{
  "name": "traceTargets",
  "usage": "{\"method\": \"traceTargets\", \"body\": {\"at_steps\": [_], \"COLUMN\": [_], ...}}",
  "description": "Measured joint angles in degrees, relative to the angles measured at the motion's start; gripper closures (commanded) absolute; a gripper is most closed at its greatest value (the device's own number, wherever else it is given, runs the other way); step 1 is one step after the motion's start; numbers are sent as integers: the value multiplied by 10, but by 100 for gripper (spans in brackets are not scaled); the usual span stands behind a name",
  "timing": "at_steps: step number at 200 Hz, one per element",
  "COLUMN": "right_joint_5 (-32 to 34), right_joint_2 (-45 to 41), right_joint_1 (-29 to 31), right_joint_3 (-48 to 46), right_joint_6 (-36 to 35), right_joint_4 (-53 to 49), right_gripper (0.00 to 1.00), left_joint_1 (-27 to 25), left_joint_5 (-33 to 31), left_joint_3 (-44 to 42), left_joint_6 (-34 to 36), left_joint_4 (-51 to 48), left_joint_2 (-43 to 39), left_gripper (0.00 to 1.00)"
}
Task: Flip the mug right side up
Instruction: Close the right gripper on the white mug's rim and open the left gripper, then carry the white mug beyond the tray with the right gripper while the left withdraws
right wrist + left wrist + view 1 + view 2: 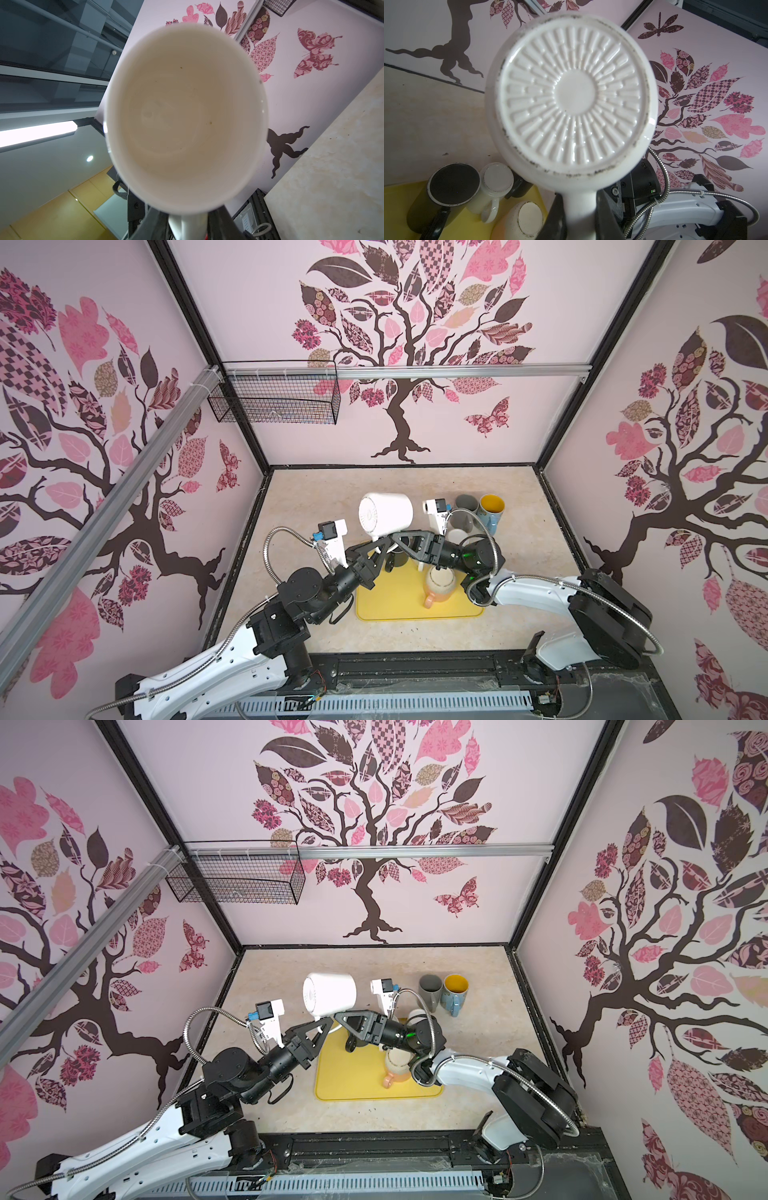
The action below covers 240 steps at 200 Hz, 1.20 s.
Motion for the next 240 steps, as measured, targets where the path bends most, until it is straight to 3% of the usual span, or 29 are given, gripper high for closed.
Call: {"method": "traceTargets", "body": {"at_steps": [15, 37, 83, 100, 103, 128, 182, 240], "right_joint_5": [-11, -20, -22, -20, -20, -15, 70, 238], "right_joint_2": [8, 14, 11, 5, 4, -2, -89, -141], "right_joint_1": [-1, -5, -8, -7, -7, -7, -15, -15], "right_joint_3": [11, 14, 14, 14, 14, 14, 29, 139], "right_joint_6": [5, 35, 40, 23, 17, -24, -158, -347], "right_joint_4": [3, 3, -7, -31, -42, -134, -378, -687], "right_gripper": [75, 100, 100, 100, 100, 100, 100, 100], "left_joint_1": [1, 9, 13, 14, 13, 2, -1, -1], "left_joint_5": [7, 13, 15, 17, 18, 3, -113, -127], "left_joint_3": [1, 0, 0, 0, 2, 41, 64, 94], "left_joint_6": [-3, 1, 1, -2, -2, 0, 68, 109], "left_joint_4": [18, 34, 38, 25, 22, -77, -290, -389], "left_joint_2": [14, 33, 37, 34, 34, 36, -4, -7], "left_gripper": [100, 100, 100, 9, 5, 4, 4, 4]}}
